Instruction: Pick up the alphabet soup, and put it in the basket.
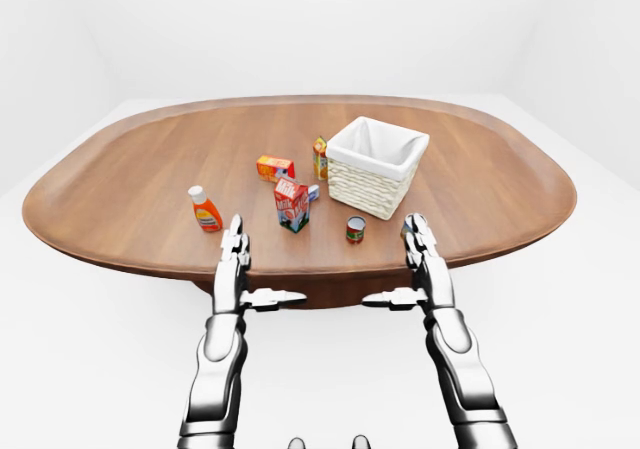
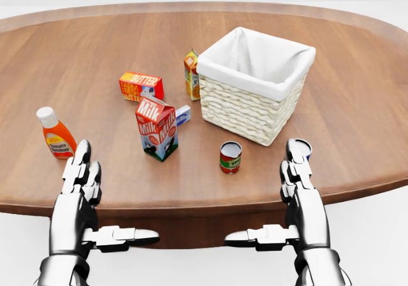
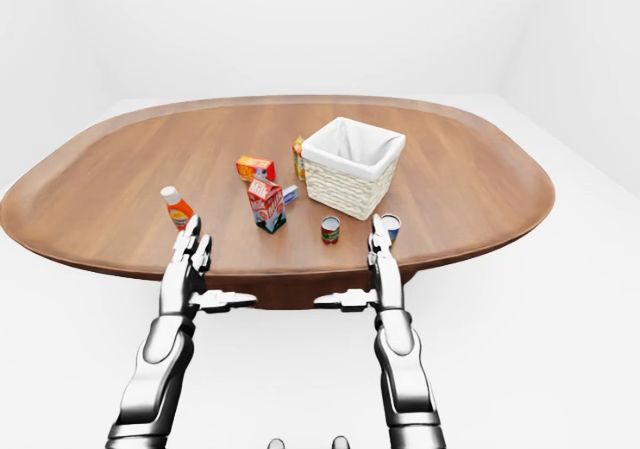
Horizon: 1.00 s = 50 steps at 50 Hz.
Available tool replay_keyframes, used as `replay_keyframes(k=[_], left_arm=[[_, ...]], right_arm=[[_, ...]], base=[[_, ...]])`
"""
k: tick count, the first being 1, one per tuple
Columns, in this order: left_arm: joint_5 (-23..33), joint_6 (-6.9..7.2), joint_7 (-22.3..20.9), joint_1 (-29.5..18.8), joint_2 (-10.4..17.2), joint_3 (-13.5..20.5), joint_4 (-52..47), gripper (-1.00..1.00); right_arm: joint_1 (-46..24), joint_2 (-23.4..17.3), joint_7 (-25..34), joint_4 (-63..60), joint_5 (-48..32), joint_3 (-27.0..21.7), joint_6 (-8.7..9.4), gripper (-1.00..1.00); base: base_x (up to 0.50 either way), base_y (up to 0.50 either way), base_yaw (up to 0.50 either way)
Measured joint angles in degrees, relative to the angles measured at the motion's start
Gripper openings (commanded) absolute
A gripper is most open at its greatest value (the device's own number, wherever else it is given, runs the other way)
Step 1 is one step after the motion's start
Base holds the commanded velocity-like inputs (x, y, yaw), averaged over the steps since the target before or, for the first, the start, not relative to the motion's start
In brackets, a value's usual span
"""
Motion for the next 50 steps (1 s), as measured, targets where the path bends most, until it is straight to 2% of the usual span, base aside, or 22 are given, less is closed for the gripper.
replay_keyframes(k=[7, 14, 21, 50], left_arm=[[-2.09, -1.05, 0.75, 0.0, 0.42, 1.85, -2.09, 1.0], [-2.46, -3.29, 1.76, 0.51, 0.63, 2.71, -4.18, 1.0], [-3.25, -4.69, 2.85, 0.88, 0.64, 3.64, -6.31, 1.0], [-11.07, -4.69, 11.06, -0.55, 2.15, 10.63, -10.06, 1.0]], right_arm=[[-0.07, -0.32, 0.65, 0.19, 0.25, -0.59, -0.15, 1.0], [-0.06, -0.47, 1.11, 0.36, 0.39, -0.84, -0.36, 1.0], [-0.14, -0.56, 1.46, 0.62, 0.46, -0.96, -0.57, 1.0], [-0.33, -0.59, 2.28, 0.93, 0.96, -1.03, -0.74, 1.0]], base=[[0.0, 0.0, 0.0], [0.0, 0.0, 0.0], [0.0, 0.0, 0.0], [0.0, 0.0, 0.0]])
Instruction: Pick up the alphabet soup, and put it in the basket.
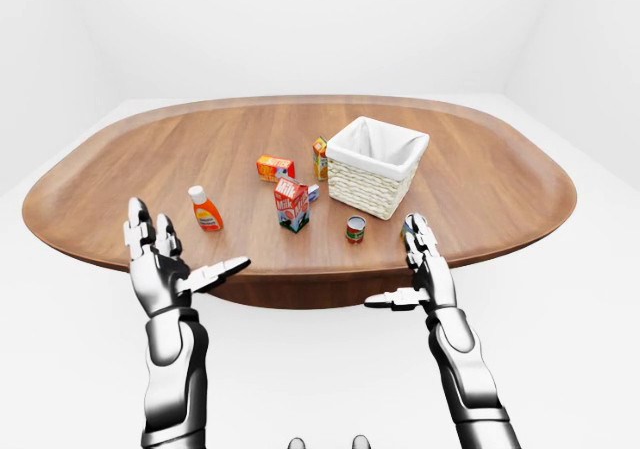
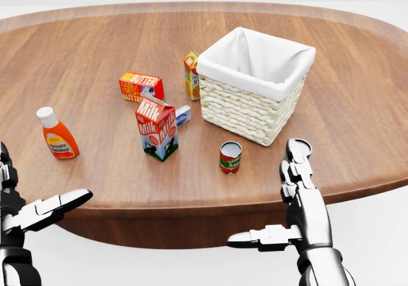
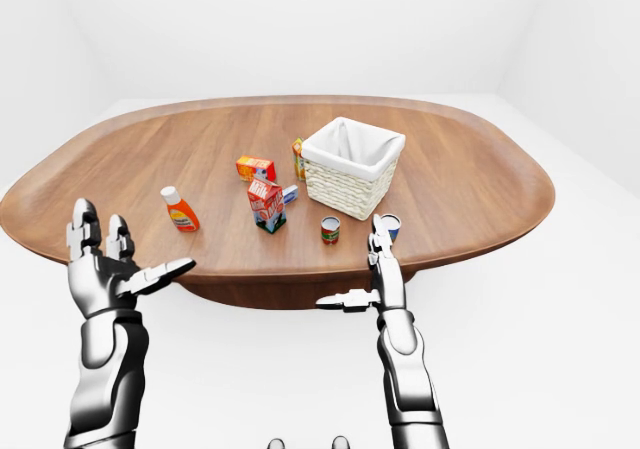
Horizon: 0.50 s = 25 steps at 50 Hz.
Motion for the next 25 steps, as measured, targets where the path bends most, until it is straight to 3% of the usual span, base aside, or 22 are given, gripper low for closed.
replay_keyframes(k=[25], left_arm=[[-6.43, 0.0, 4.38, -4.37, 3.79, 4.87, 7.89, 1.0]], right_arm=[[0.04, 0.0, 0.28, -0.01, 0.66, -0.04, 0.02, 1.0]], base=[[0.0, 0.0, 0.0]])
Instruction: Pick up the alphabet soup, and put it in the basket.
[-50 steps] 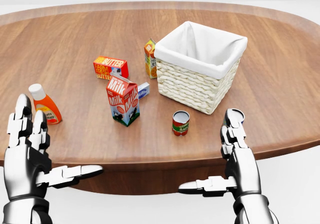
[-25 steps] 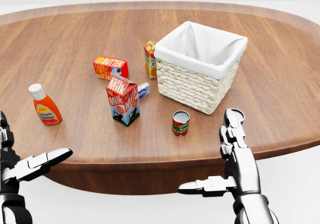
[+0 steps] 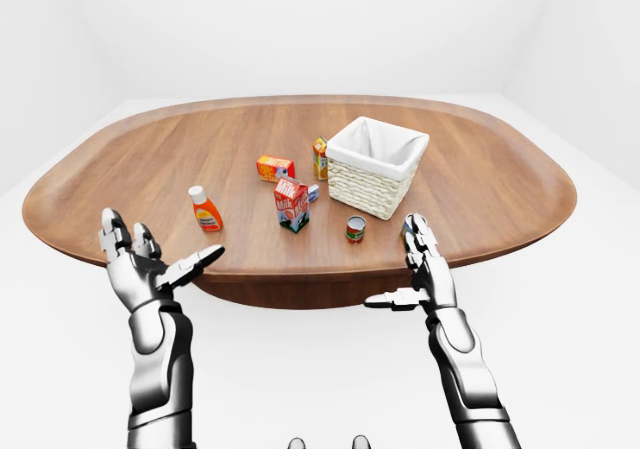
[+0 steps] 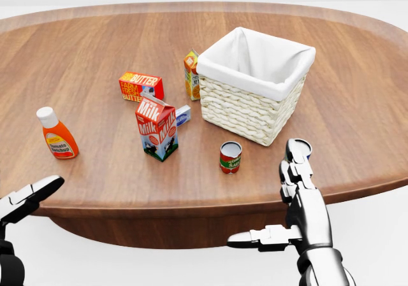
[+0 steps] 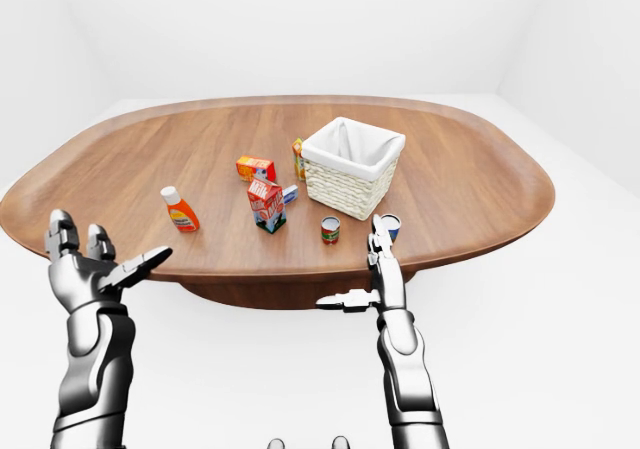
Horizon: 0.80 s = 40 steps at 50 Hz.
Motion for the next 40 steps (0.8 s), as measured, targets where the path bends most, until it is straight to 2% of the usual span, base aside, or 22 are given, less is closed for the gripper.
replay_keyframes(k=[19, 40], left_arm=[[-4.19, 0.0, 2.25, -2.69, 3.28, 2.63, 6.79, 1.0], [-4.85, 0.0, 4.44, -3.18, 4.37, 3.62, 8.58, 1.0]], right_arm=[[-0.08, -0.05, -0.25, 0.28, -0.6, 0.02, -0.13, 1.0], [-0.22, -0.07, -0.94, 0.39, -1.47, 0.06, 0.39, 1.0]], base=[[0.0, 0.0, 0.0], [0.0, 0.0, 0.0]])
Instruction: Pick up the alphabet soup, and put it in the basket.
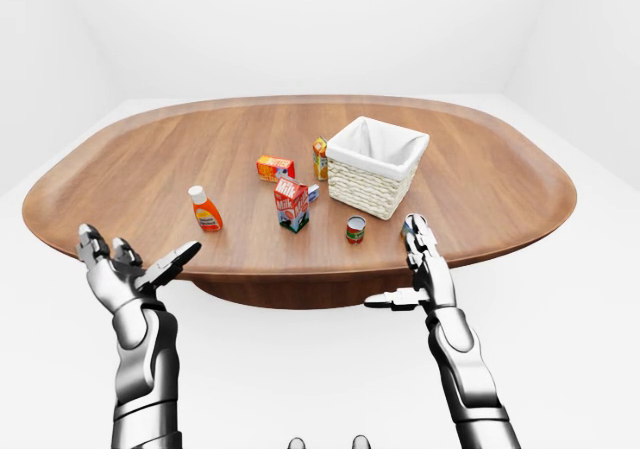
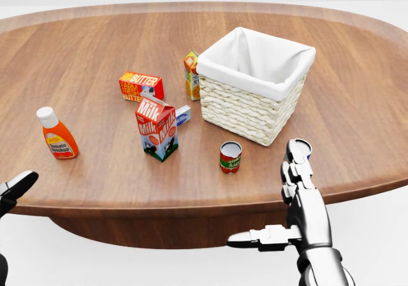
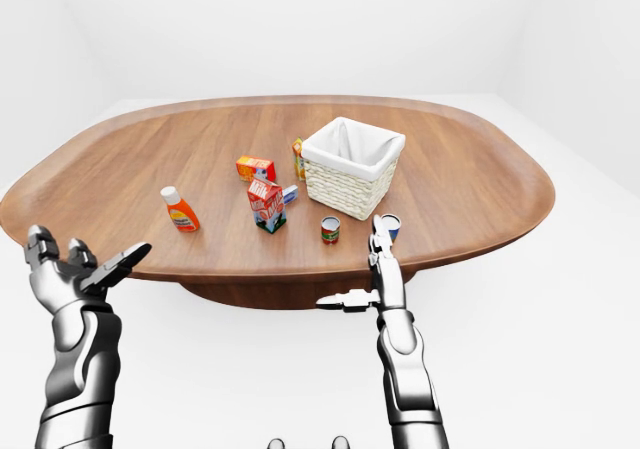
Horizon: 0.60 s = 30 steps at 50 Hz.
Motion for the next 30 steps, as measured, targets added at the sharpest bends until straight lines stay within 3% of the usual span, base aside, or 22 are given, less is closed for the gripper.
replay_keyframes(k=[24, 30], left_arm=[[-0.33, 0.0, 0.5, -0.05, 0.22, 0.2, 0.37, 1.0], [0.19, 0.0, 0.61, -0.17, 0.32, 0.33, 0.84, 1.0]], right_arm=[[0.37, 0.09, -0.62, -1.02, -0.57, 0.1, 0.88, 1.0], [0.44, 0.26, 0.19, -0.85, 0.83, -0.09, 0.26, 1.0]], base=[[0.0, 0.0, 0.0], [0.0, -0.06, 0.0]])
